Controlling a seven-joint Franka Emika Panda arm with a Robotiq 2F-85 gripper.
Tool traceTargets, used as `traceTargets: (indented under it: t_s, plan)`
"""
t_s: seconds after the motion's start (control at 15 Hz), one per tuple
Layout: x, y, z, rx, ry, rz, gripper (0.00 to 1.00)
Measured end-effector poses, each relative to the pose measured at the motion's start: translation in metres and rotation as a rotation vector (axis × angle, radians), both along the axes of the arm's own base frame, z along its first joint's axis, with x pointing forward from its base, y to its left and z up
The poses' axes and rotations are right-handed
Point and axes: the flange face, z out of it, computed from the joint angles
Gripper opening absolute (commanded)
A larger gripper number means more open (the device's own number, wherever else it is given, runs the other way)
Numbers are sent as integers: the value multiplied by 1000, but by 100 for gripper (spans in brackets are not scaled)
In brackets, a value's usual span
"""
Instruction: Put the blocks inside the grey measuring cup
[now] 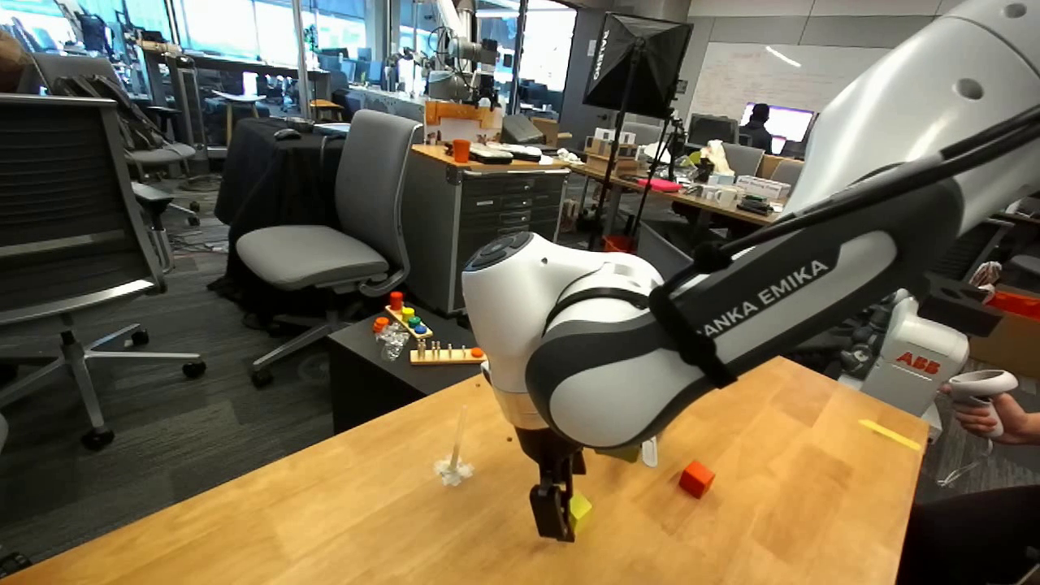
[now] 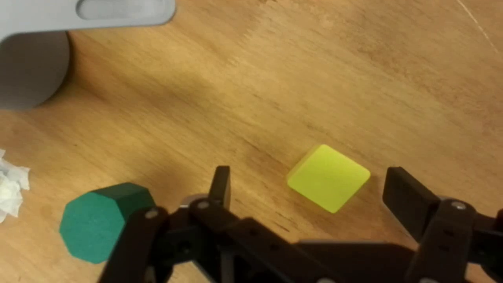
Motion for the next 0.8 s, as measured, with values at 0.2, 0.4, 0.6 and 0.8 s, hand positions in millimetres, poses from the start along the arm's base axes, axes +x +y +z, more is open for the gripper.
traceTargets:
  t_s: [0.2,0.4,0.6,0.8]
  plan:
    - [3,5,2,6,-10,3,90]
    - [3,6,0,13,-7,-8,100]
    - [3,5,-3,21,-2,-40,100]
    - [4,1,-3,47,0,-168,100]
